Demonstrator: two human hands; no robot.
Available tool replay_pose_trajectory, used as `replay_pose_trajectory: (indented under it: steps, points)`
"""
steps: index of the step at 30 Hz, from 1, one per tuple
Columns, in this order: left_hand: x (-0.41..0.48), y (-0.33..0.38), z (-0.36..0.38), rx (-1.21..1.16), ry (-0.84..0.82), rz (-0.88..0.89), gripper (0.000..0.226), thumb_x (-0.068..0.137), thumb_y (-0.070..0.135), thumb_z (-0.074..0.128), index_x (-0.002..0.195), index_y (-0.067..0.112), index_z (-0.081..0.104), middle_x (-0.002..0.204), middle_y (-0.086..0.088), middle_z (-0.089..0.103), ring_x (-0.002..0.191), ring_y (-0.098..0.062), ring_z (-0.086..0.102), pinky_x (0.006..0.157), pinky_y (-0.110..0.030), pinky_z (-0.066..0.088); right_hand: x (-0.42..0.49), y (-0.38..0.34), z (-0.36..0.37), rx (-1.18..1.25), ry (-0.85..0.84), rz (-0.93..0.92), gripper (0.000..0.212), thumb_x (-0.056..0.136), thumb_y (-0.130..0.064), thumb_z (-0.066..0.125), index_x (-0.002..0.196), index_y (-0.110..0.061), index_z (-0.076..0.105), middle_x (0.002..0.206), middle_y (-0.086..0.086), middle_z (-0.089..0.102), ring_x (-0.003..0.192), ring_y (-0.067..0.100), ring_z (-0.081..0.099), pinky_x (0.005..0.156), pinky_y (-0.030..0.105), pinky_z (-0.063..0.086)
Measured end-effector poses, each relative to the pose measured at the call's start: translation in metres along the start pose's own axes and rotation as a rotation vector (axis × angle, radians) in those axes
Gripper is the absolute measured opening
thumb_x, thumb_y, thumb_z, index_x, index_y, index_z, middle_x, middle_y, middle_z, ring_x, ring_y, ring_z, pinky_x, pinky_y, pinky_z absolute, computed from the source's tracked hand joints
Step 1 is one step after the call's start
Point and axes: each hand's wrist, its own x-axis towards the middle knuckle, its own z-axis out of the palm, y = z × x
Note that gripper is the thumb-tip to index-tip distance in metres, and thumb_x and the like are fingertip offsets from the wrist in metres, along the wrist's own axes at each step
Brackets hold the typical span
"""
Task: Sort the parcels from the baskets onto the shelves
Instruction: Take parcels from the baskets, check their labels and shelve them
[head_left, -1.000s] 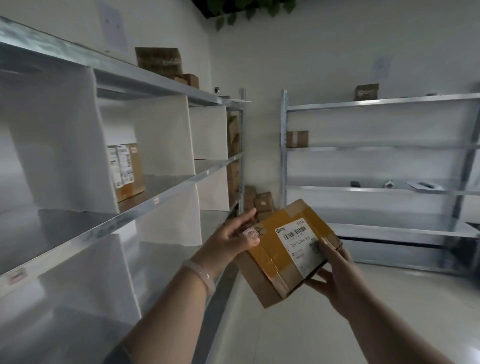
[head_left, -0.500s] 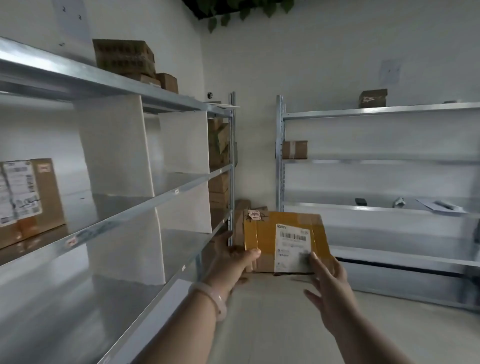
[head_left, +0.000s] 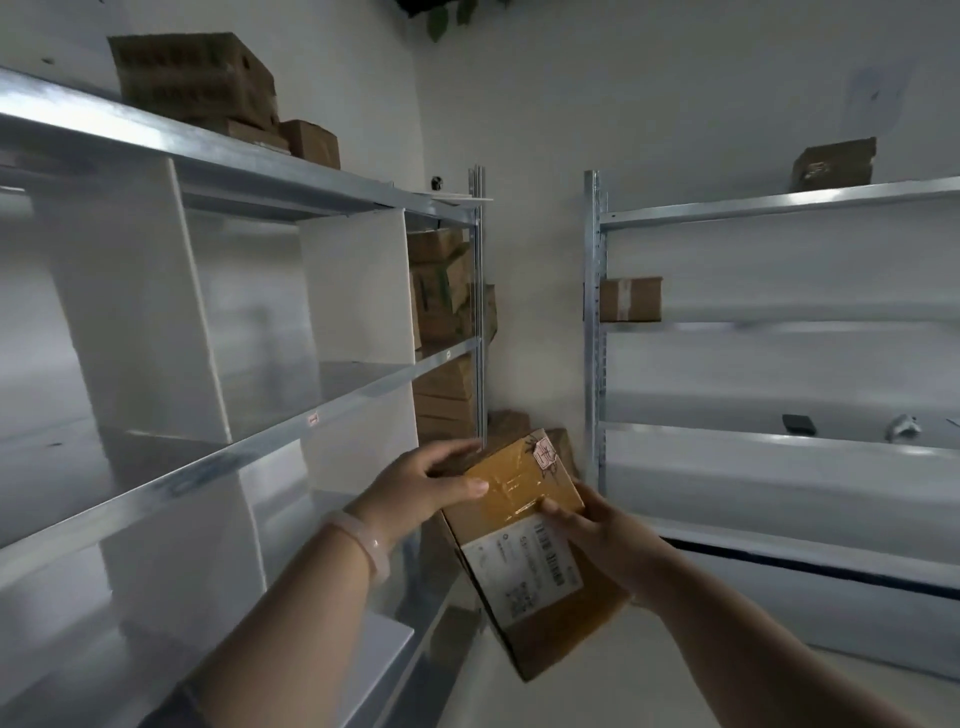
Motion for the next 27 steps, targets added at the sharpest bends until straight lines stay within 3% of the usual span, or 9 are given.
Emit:
replay_pose_trajectory:
  steps: [2,6,8,11,13,16,21,24,27]
  points:
    - [0.037,-0.005,-0.002,-0.040,0.108,0.044,0.055,0.082,0.043,0.073,0.133,0.041,0.051,0.120,0.015,0.056,0.107,-0.004,0.057,0.082,-0.020,0.050,0.039,0.002,-0.007,0.089,0.024,-0.025,0.096,0.054,-0.085,0.061,0.138,-0.046,0.038,0.107,0.000,0.070,0.100,0.026,0.068,0.091,0.055,0.053]
    - [0.120,-0.008,-0.002,-0.109,0.273,0.123,0.086,0.075,0.068,0.064,0.148,0.042,0.028,0.151,0.009,0.038,0.140,-0.020,0.036,0.113,-0.051,0.034,0.116,-0.010,-0.028,0.225,0.135,-0.081,0.081,0.062,-0.076,0.060,0.132,-0.038,0.046,0.105,0.002,0.072,0.094,0.025,0.071,0.087,0.053,0.055]
    - [0.162,-0.010,0.002,-0.130,0.270,0.181,0.076,0.081,0.071,0.056,0.147,0.045,0.027,0.146,0.017,0.045,0.137,-0.015,0.041,0.111,-0.047,0.036,0.156,-0.015,-0.047,0.279,0.208,-0.120,0.080,0.062,-0.076,0.059,0.131,-0.039,0.047,0.104,0.001,0.072,0.094,0.025,0.071,0.087,0.054,0.055]
    - [0.210,-0.019,0.022,-0.179,0.145,0.261,0.064,0.083,0.067,0.052,0.141,0.046,0.036,0.128,0.023,0.058,0.119,-0.002,0.057,0.091,-0.031,0.054,0.205,-0.015,-0.073,0.329,0.279,-0.140,0.060,0.075,-0.068,0.054,0.129,-0.042,0.047,0.103,0.001,0.072,0.094,0.024,0.071,0.088,0.052,0.055]
    - [0.236,-0.029,0.037,-0.196,0.119,0.211,0.064,0.084,0.066,0.054,0.141,0.041,0.038,0.127,0.017,0.060,0.117,-0.006,0.059,0.080,-0.024,0.057,0.236,-0.008,-0.087,0.330,0.299,-0.139,0.046,0.087,-0.061,0.051,0.129,-0.042,0.046,0.103,0.002,0.071,0.093,0.023,0.071,0.086,0.047,0.057]
    - [0.281,-0.042,0.054,-0.140,0.171,0.106,0.058,0.081,0.058,0.054,0.133,0.037,0.042,0.121,0.011,0.061,0.113,-0.014,0.060,0.077,-0.023,0.055,0.283,0.004,-0.107,0.323,0.307,-0.132,0.041,0.092,-0.057,0.048,0.130,-0.042,0.045,0.105,0.001,0.069,0.093,0.023,0.069,0.082,0.041,0.057]
    - [0.365,-0.058,0.062,-0.130,0.290,0.026,0.042,0.091,0.049,0.056,0.129,0.034,0.045,0.112,0.009,0.064,0.101,-0.011,0.064,0.082,-0.032,0.057,0.373,0.020,-0.142,0.327,0.232,-0.162,0.046,0.084,-0.064,0.055,0.126,-0.046,0.046,0.107,0.000,0.069,0.098,0.026,0.069,0.090,0.052,0.053]
    - [0.413,-0.063,0.064,-0.150,0.372,-0.009,0.038,0.091,0.051,0.055,0.125,0.037,0.045,0.110,0.008,0.065,0.097,-0.011,0.064,0.082,-0.037,0.057,0.423,0.017,-0.169,0.333,0.173,-0.227,0.045,0.088,-0.054,0.057,0.130,-0.040,0.050,0.106,0.001,0.070,0.093,0.023,0.071,0.085,0.050,0.057]
    - [0.456,-0.067,0.067,-0.142,0.426,-0.035,0.041,0.086,0.058,0.055,0.123,0.043,0.045,0.114,0.012,0.064,0.106,-0.014,0.061,0.094,-0.045,0.052,0.472,0.008,-0.197,0.343,0.114,-0.282,0.050,0.087,-0.056,0.058,0.134,-0.053,0.041,0.123,-0.001,0.062,0.102,0.024,0.067,0.086,0.052,0.057]
